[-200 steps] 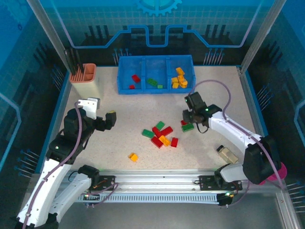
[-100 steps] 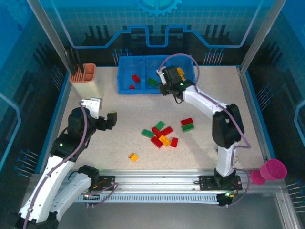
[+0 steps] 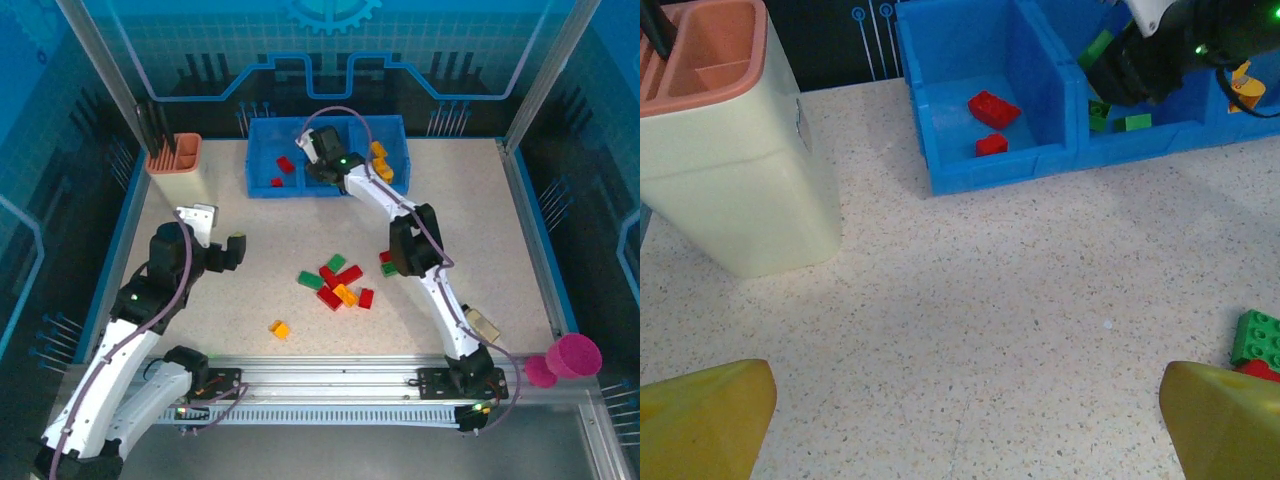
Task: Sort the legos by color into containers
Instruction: Place the lego in the container.
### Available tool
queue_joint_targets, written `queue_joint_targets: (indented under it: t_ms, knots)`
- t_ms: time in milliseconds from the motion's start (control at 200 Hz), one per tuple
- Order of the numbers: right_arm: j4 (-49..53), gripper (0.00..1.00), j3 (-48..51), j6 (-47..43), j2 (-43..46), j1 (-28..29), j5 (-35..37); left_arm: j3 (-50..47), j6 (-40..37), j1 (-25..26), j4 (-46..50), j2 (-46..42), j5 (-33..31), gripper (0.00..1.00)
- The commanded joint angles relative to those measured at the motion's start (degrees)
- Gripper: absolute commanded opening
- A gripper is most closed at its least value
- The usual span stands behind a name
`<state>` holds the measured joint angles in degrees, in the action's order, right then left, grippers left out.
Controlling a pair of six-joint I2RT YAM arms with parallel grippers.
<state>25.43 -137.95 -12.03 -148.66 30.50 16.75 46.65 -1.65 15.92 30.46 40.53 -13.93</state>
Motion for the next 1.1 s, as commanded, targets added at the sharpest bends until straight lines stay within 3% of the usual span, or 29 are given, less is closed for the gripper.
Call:
queue_joint_targets:
  t_ms: [0, 285, 475, 565, 871, 966, 1096]
  knots:
    - [2.3, 0.24, -4.2, -2.0, -2.3, 0.6, 2.0, 0.3, -0.8, 0.3, -1.6, 0.7, -0.8, 0.99]
    - [2.8, 0.37, -4.2, -1.2, -1.5, 0.3, 0.9, 0.7, -0.5, 0.3, -2.0, 1.6, 0.1, 0.99]
    - [2.7, 0.52, 1.7, -0.1, 6.0, 0.4, 0.3, 1.5, 0.1, 0.3, -1.4, 1.4, 0.3, 0.99]
    - [2.1, 0.6, 7.0, 0.7, 11.7, 0.2, -0.1, 1.8, 0.5, 0.4, -1.2, 1.1, 0.6, 1.0]
    - [2.5, 0.66, 30.1, 8.4, 35.1, -0.4, -1.7, 2.0, 1.0, 0.3, -1.0, -0.8, 1.4, 0.99]
    - [4.8, 0.75, 39.7, 13.3, 42.8, -1.8, -4.7, 1.9, 1.4, 0.3, -0.9, -1.4, 2.0, 0.99]
    - [6.4, 1.0, 54.4, 20.0, 53.6, -4.0, -7.6, 1.5, 1.6, 0.4, -1.3, -2.2, 2.5, 0.99]
